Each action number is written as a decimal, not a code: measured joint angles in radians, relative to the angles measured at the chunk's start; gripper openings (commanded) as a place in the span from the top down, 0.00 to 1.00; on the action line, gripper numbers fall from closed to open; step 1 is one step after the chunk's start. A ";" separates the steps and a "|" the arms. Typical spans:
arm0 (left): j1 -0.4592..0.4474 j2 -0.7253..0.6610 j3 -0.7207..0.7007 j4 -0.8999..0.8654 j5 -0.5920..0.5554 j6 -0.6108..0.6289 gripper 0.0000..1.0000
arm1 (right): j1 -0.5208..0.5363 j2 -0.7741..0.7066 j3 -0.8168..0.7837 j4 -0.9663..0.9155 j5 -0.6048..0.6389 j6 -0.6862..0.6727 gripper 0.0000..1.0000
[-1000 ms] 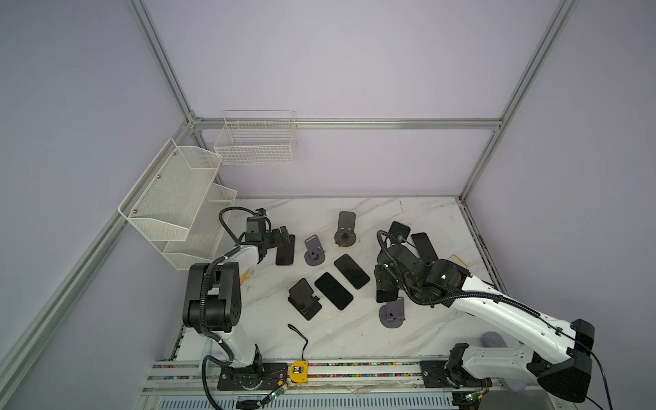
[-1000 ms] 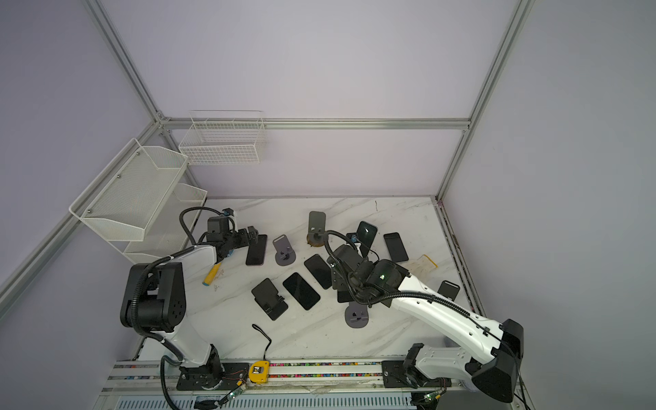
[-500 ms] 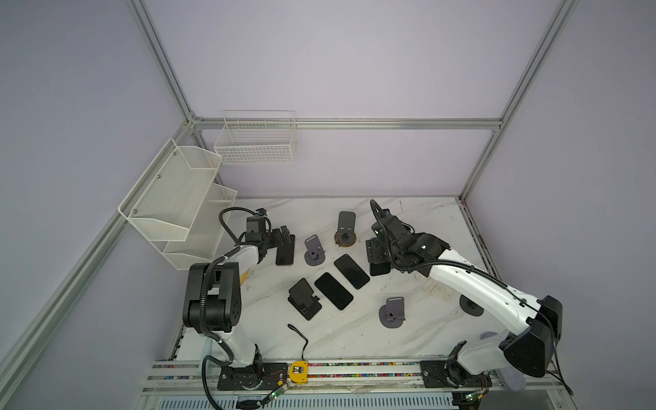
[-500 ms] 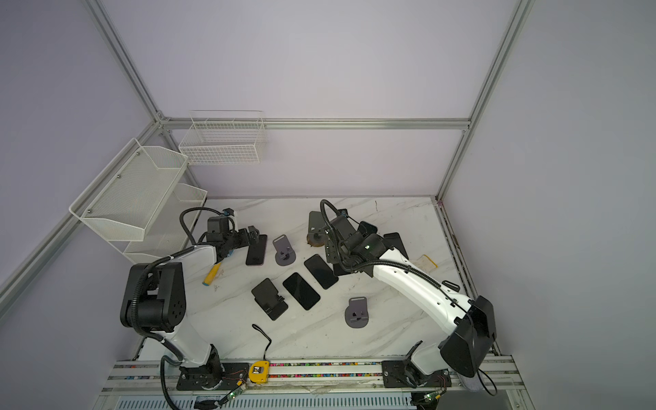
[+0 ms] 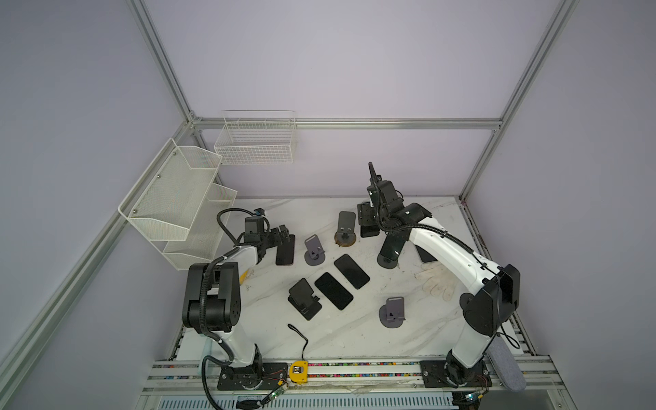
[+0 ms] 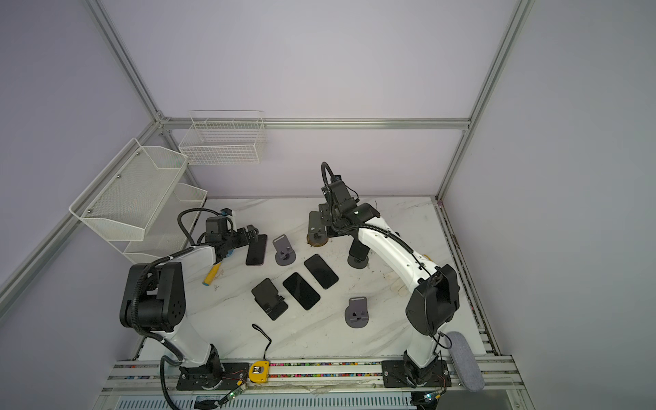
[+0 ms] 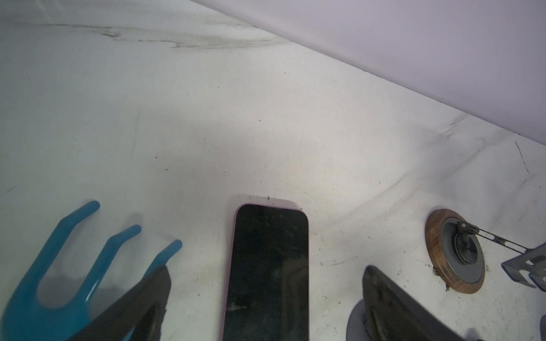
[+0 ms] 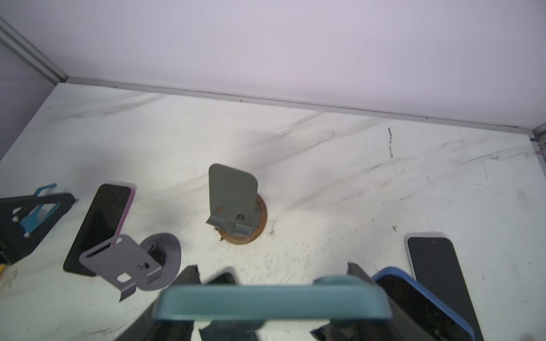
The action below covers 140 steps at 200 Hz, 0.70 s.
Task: Remove the phone from the phone stand
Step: Place the phone at the top-right of the table.
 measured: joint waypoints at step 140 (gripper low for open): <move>0.024 0.000 0.000 0.006 0.055 -0.029 0.00 | -0.331 0.269 0.277 0.011 -0.148 -0.053 0.39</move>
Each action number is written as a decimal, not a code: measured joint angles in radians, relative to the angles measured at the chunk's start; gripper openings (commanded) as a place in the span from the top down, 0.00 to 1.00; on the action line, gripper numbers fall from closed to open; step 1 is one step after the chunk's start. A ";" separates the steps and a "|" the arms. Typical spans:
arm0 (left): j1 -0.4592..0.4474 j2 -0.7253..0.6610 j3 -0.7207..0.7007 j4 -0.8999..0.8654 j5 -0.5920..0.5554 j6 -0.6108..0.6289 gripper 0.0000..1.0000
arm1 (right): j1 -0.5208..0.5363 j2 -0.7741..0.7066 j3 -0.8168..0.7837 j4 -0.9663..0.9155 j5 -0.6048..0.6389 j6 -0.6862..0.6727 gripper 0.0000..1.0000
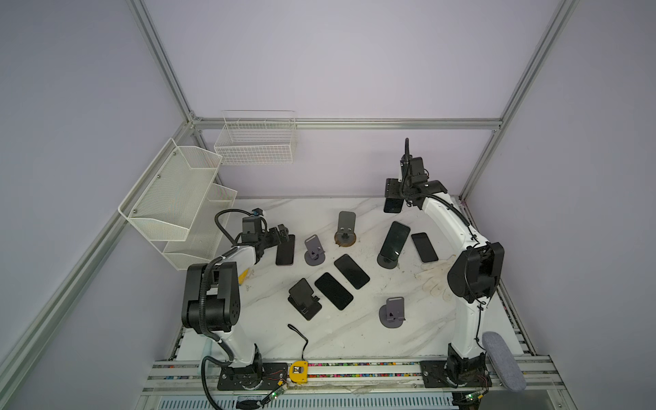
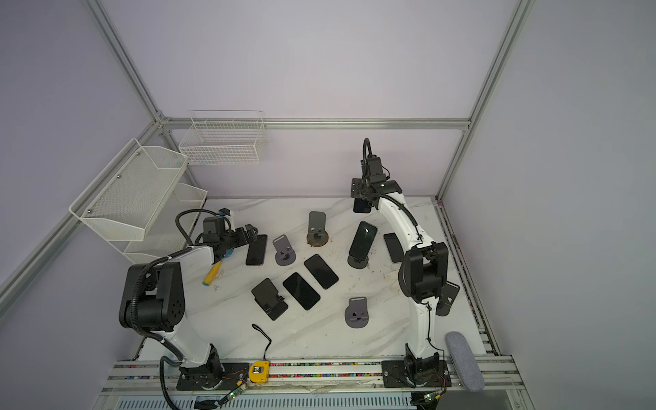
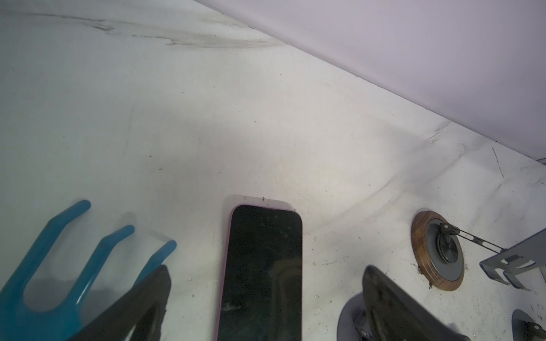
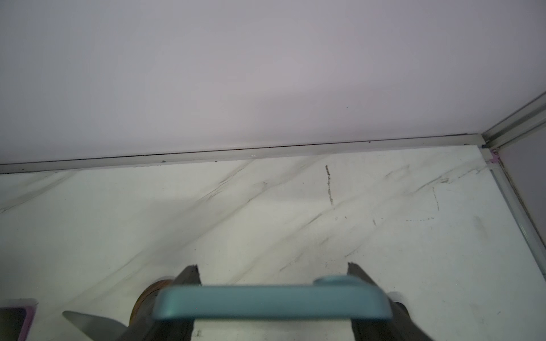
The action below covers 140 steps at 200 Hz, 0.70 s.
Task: Remove the phone from the phone stand
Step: Place the phone at the top-right of the table.
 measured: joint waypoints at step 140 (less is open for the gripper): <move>0.009 0.002 -0.002 0.013 0.035 -0.023 0.00 | -0.080 0.124 -0.098 0.008 -0.075 -0.023 0.40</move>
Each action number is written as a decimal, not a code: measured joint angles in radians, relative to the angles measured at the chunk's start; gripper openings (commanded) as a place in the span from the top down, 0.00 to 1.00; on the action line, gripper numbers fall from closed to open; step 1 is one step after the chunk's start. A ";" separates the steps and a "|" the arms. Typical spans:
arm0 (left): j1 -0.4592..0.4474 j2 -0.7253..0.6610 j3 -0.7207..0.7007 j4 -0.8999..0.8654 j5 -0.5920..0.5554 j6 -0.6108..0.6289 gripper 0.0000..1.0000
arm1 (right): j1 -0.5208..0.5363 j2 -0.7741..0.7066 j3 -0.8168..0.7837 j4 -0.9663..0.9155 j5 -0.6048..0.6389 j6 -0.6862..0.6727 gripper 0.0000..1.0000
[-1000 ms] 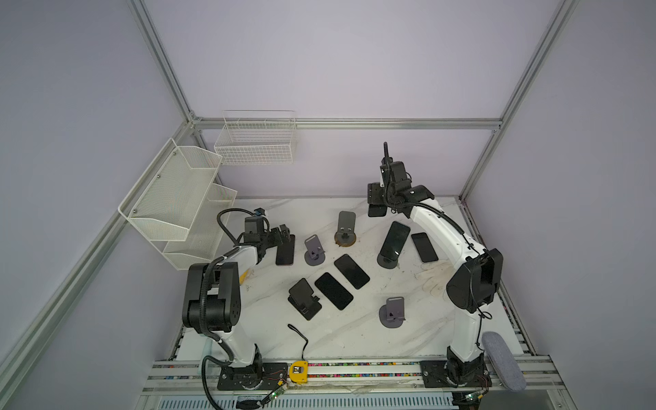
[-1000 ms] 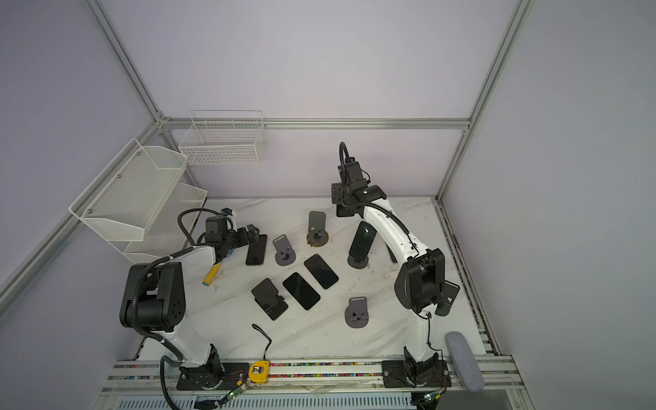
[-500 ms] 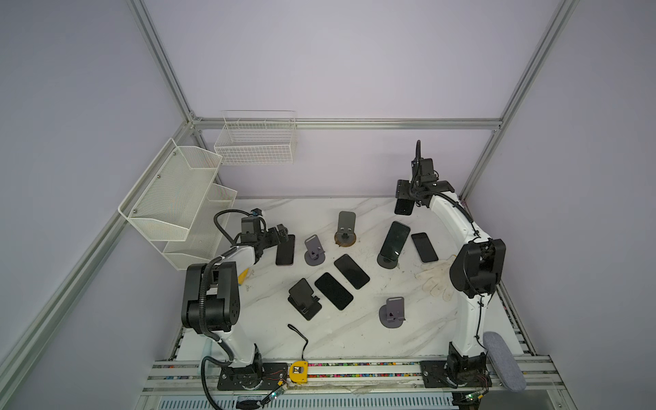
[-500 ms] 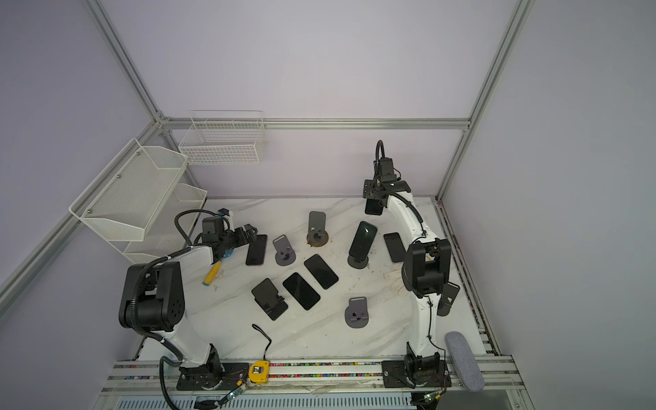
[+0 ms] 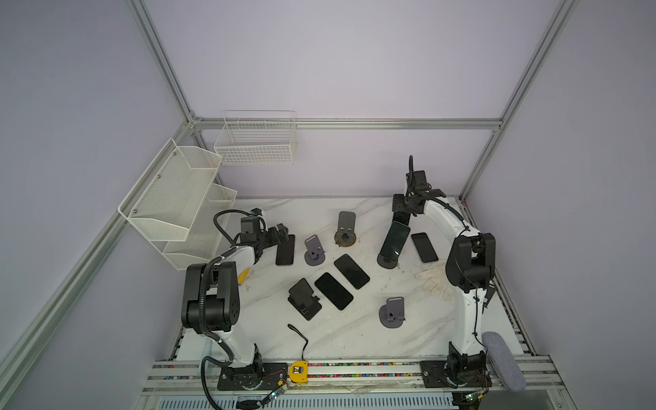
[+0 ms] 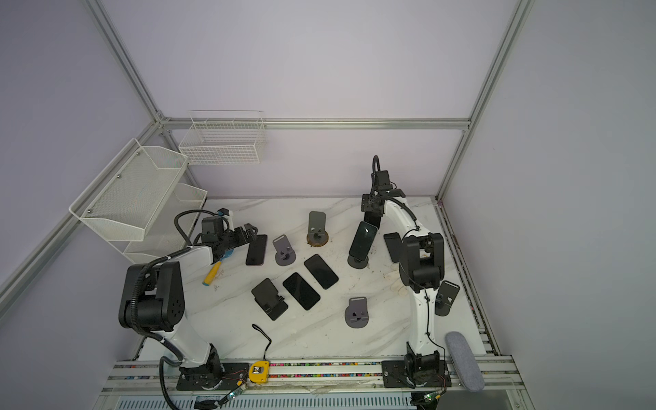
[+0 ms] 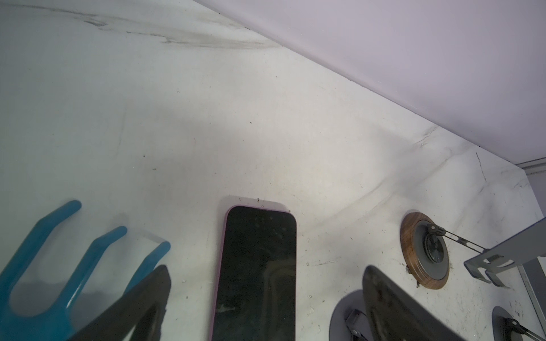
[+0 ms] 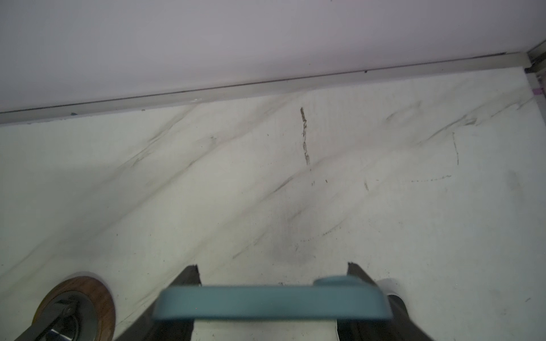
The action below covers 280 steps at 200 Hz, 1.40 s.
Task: Remove the phone from the phone stand
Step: Place the phone at the top-right of the table.
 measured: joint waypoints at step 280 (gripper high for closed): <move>0.026 0.012 -0.014 0.043 0.058 -0.029 0.00 | 0.000 0.152 -0.070 -0.008 0.003 -0.027 0.41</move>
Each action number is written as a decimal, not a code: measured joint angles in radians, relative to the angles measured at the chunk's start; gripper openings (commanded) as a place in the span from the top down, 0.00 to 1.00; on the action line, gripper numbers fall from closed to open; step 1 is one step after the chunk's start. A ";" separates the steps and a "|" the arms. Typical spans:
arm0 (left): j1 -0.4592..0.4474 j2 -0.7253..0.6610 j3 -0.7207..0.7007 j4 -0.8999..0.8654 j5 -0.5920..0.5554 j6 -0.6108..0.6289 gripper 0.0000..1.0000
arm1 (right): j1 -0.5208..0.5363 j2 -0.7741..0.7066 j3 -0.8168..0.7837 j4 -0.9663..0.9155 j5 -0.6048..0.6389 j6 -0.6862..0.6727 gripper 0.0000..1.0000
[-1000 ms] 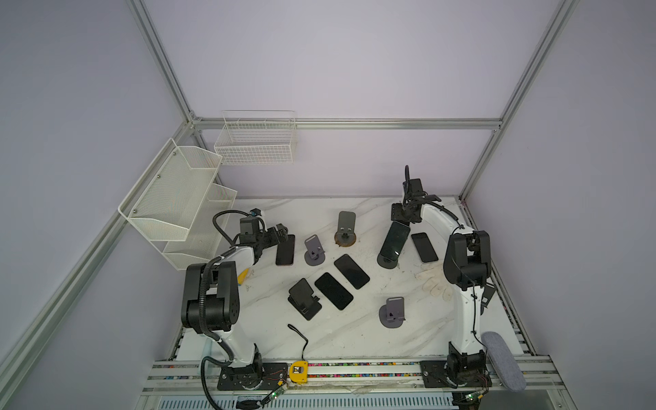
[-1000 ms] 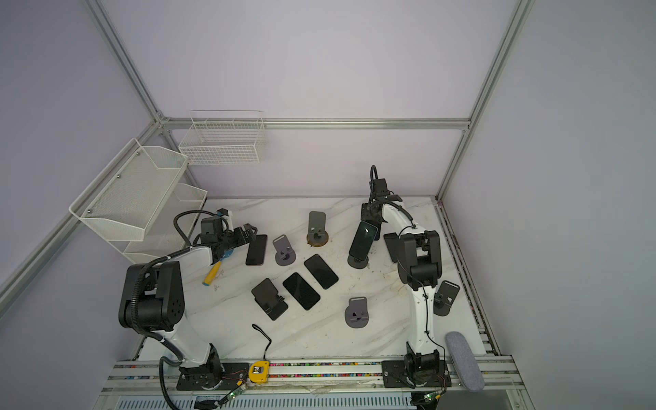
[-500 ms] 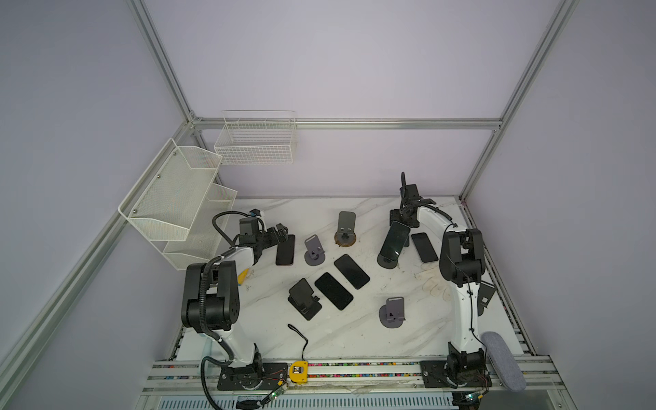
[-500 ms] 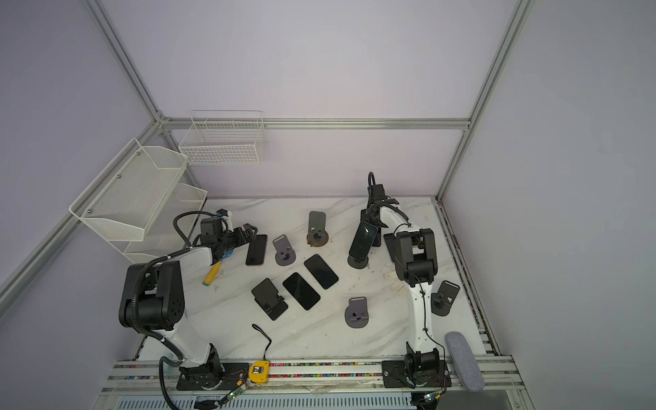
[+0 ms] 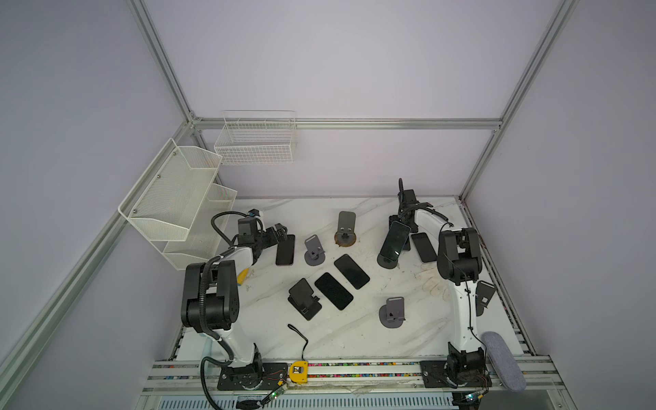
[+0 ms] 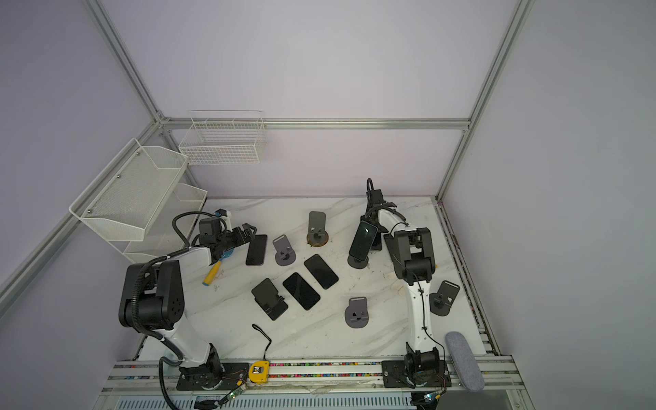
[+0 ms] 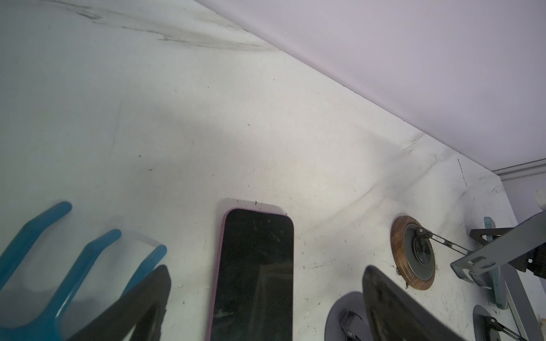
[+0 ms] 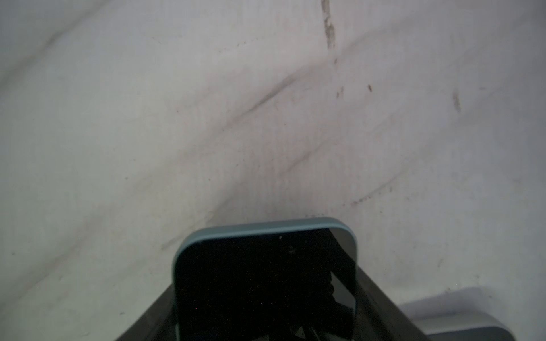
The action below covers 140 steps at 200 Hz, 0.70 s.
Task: Remove the phone from the phone stand
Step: Place the phone at the top-right of the table.
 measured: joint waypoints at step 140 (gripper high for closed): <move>0.007 0.000 -0.034 0.028 0.013 -0.022 0.00 | 0.000 -0.012 -0.043 0.057 0.005 -0.008 0.35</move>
